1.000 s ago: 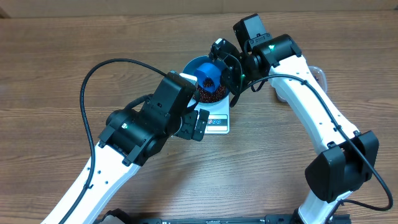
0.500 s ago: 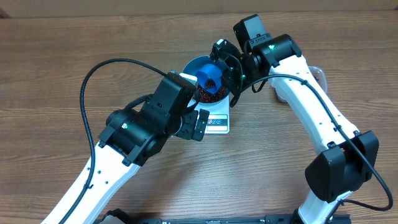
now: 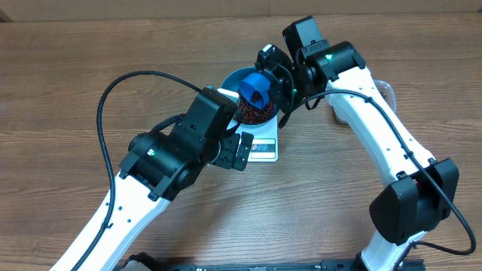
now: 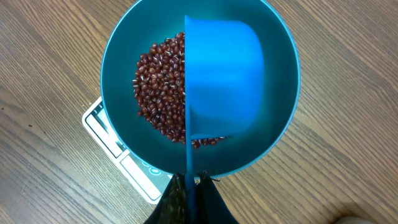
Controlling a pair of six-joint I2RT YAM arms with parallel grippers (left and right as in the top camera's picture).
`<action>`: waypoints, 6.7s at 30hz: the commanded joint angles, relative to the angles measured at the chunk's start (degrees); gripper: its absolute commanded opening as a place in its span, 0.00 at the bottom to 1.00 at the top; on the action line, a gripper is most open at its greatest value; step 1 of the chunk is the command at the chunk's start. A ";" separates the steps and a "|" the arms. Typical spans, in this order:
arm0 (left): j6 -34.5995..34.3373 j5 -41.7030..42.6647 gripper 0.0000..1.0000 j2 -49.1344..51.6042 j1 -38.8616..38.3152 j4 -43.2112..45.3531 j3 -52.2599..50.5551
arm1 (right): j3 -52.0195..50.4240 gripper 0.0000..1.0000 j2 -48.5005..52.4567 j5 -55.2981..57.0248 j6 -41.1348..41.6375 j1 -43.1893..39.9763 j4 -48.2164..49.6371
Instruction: Scoop item into bowl and weigh 150g on scale
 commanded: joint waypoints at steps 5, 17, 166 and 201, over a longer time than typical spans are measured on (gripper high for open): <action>0.48 -0.48 1.00 0.09 0.24 0.17 0.50 | 1.68 0.04 -0.76 0.13 0.20 -0.15 0.81; 0.48 -0.48 1.00 0.09 0.24 0.17 0.50 | 1.68 0.04 -0.76 -1.18 -1.31 -0.37 0.57; 0.48 -0.48 1.00 0.09 0.24 0.17 0.50 | 1.68 0.04 -0.87 1.25 0.44 0.33 0.63; 0.48 -0.48 1.00 0.09 0.24 0.17 0.50 | 1.68 0.04 -0.87 1.70 1.01 0.35 0.68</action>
